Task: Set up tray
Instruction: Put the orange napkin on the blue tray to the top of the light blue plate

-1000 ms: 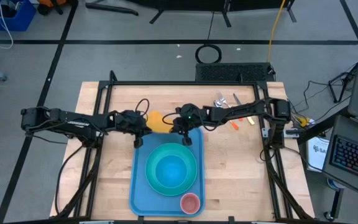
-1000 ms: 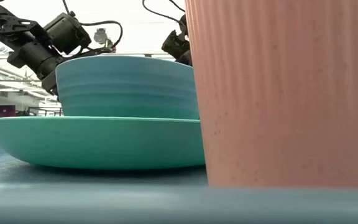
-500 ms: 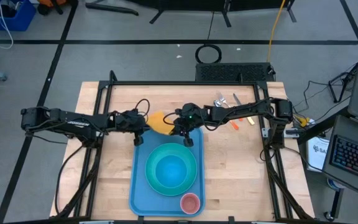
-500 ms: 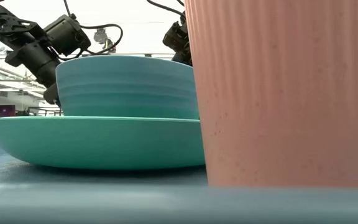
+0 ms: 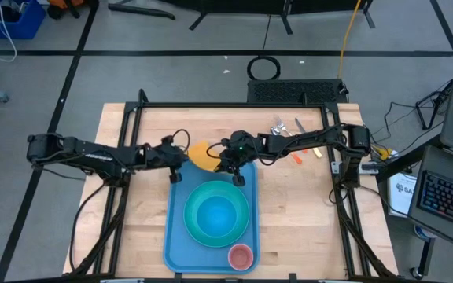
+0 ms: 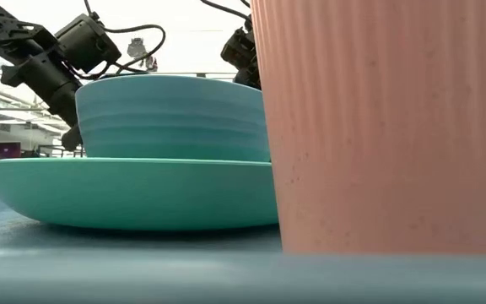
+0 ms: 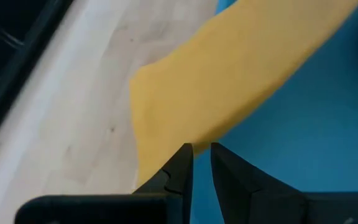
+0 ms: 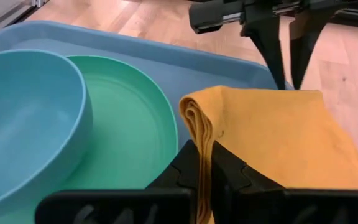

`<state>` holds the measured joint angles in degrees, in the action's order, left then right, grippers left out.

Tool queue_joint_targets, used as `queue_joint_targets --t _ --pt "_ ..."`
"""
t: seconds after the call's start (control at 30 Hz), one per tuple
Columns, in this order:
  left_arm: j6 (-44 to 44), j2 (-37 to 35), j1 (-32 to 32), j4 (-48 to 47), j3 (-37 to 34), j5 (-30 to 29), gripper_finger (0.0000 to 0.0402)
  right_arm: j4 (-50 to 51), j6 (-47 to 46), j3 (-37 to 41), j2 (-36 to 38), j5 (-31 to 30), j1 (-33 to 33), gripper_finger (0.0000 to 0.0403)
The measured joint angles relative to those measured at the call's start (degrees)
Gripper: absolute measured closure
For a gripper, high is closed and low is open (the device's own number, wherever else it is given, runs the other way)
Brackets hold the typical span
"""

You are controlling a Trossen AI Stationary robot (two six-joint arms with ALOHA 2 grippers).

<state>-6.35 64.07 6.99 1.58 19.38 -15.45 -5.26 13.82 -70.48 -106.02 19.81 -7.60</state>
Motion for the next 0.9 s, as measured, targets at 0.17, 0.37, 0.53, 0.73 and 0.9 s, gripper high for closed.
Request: queue_joint_targets --t 0.17,0.37,0.53,0.73,0.9 --pt "-0.7 0.0 -1.8 0.0 0.0 -1.0 0.0338 0.0 0.0 0.0 0.0 0.0 0.0 0.0399" --pt "-0.8 0.0 -2.6 0.0 0.0 -1.1 0.0292 0.0 0.0 0.0 0.0 0.0 0.0 0.0399" --pt "-0.2 0.0 -2.6 0.1 0.0 -1.2 0.0233 0.0 0.1 0.0 0.0 0.1 0.2 0.0399" --pt "-1.1 0.0 -2.5 1.0 0.0 0.4 0.0205 -0.4 0.3 0.0 0.0 1.5 0.8 0.0399" --pt "-1.2 0.6 -2.5 1.4 0.0 0.4 0.0214 -0.5 0.4 0.0 0.0 1.5 0.9 0.0399"
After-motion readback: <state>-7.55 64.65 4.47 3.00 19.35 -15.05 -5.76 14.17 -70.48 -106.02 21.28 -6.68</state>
